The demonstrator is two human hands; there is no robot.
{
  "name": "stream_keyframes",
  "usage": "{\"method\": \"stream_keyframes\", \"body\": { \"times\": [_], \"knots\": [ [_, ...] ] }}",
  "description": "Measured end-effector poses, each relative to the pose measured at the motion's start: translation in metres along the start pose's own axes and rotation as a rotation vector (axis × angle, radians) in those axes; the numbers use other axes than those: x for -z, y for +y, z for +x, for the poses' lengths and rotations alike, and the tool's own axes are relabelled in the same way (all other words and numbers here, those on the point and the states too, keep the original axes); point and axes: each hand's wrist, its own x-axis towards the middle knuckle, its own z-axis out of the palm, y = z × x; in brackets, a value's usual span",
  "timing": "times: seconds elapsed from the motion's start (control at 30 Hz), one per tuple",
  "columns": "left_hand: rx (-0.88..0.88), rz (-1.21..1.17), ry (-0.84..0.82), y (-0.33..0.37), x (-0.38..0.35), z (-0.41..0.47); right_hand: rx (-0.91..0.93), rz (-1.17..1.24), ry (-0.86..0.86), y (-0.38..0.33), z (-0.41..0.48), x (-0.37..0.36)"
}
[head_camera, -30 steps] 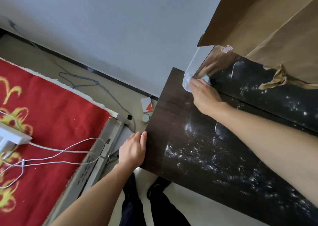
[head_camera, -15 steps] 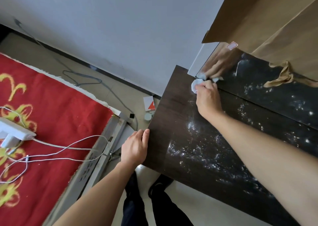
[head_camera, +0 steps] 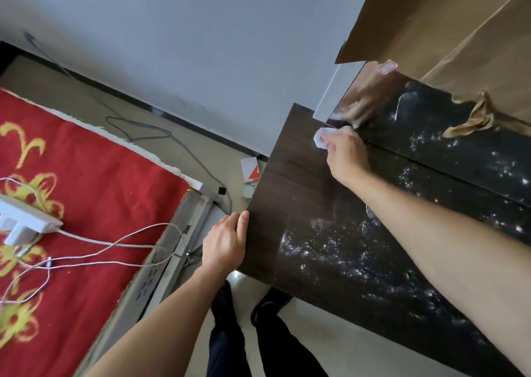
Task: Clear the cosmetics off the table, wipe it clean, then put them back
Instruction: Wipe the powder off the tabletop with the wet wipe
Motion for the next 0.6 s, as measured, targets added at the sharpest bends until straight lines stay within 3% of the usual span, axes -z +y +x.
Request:
{"method": "stream_keyframes", "body": {
  "times": [0.1, 0.23, 0.27, 0.43, 0.53, 0.6],
  "knots": [
    [-0.003, -0.009, -0.012, -0.001, 0.000, 0.000, 0.193, 0.097, -0.038, -0.015, -0.076, -0.021],
    [0.014, -0.011, -0.031, 0.001, 0.001, 0.000, 0.441, 0.191, -0.336, -0.022, -0.165, -0.012],
    [0.016, -0.014, -0.033, 0.001, 0.001, 0.000, 0.441, 0.187, -0.338, -0.021, -0.158, -0.010],
    [0.007, -0.030, -0.012, 0.000, 0.000, 0.001, 0.138, 0.028, 0.009, -0.015, -0.044, -0.007],
    [0.013, -0.019, -0.005, 0.001, 0.000, 0.000, 0.079, -0.063, 0.058, -0.018, -0.035, -0.012],
    [0.016, -0.025, -0.013, 0.001, 0.000, 0.000, 0.135, 0.023, 0.017, -0.023, -0.072, -0.021]
  ]
}}
